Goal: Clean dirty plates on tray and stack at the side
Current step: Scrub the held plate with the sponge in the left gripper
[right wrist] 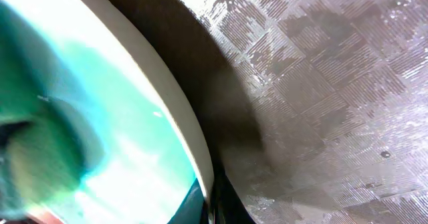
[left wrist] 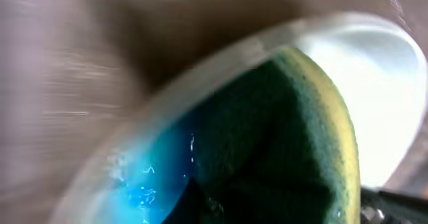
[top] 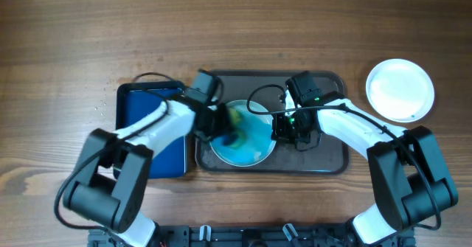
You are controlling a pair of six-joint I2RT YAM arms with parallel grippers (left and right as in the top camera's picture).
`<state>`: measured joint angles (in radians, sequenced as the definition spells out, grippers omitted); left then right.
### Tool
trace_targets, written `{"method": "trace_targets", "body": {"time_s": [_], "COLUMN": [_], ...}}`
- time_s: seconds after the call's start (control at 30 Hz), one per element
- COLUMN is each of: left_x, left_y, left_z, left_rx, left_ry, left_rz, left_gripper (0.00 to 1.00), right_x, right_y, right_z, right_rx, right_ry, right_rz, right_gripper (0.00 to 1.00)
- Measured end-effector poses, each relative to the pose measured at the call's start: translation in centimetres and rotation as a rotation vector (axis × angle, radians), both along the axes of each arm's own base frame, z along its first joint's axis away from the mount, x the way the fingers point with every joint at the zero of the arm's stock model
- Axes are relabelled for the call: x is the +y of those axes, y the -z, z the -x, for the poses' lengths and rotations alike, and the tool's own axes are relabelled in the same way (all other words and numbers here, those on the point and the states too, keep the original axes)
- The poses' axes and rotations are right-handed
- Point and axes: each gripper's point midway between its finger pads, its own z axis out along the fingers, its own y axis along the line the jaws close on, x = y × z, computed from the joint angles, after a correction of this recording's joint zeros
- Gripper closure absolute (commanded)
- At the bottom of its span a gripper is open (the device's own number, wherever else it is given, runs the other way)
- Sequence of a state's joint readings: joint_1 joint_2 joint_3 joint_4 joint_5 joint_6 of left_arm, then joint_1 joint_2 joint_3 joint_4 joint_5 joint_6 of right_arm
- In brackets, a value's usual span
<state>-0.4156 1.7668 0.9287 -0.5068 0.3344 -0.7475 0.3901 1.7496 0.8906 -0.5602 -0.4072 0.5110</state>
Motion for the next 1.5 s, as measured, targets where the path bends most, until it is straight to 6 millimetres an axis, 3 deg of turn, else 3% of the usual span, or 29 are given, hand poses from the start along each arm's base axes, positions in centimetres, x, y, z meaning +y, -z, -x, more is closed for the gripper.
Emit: {"method": "trace_targets", "body": {"time_s": [0.1,0.2,0.4,0.53,0.73,0.9,1.07,1.3,1.5], "left_x": [2.0,2.8,2.2,-0.3,-8.0,-9.6,-7.2,0.9,2.8], "left_y": [0.1,0.1,0.0,-0.1,-0.7,-1.2,-0.1,0.0,0.1], "left_z": [0.3,1.1,2.2,2.7,4.6,3.9,2.5,-0.7,-0.1], "left_rx": [0.042,0.076,0.064,0.001,-0.087,-0.12,-0.074,-0.051,0.005], "left_ry": [-0.044,-0.049,0.086,0.247,0.454,0.417,0.266,0.034,-0.001], "left_rz": [-0.052,-0.095,-0.103,-0.024,0.226,0.298,0.19,-0.038,-0.094], "left_gripper": [0.96,0.96,0.96,0.96,0.96,0.96,0.96,0.96,0.96], "right_x": [0.1,0.4,0.5,0.1,0.1,0.1,0.1,0.1,0.7], "right_y": [0.0,0.0,0.0,0.0,0.0,0.0,0.0,0.0,-0.1], "right_z": [0.0,0.2,0.4,0.5,0.5,0.5,0.6,0.6,0.6], "right_rx": [0.0,-0.002,0.001,0.011,0.011,0.011,0.01,0.005,-0.004], "right_ry": [-0.002,-0.016,-0.028,-0.02,-0.021,-0.022,-0.029,-0.039,-0.056], "right_rz": [-0.001,-0.006,-0.006,0.002,0.002,0.003,0.003,0.002,-0.012], "right_gripper": [0.95,0.96,0.96,0.96,0.96,0.96,0.96,0.96,0.96]}}
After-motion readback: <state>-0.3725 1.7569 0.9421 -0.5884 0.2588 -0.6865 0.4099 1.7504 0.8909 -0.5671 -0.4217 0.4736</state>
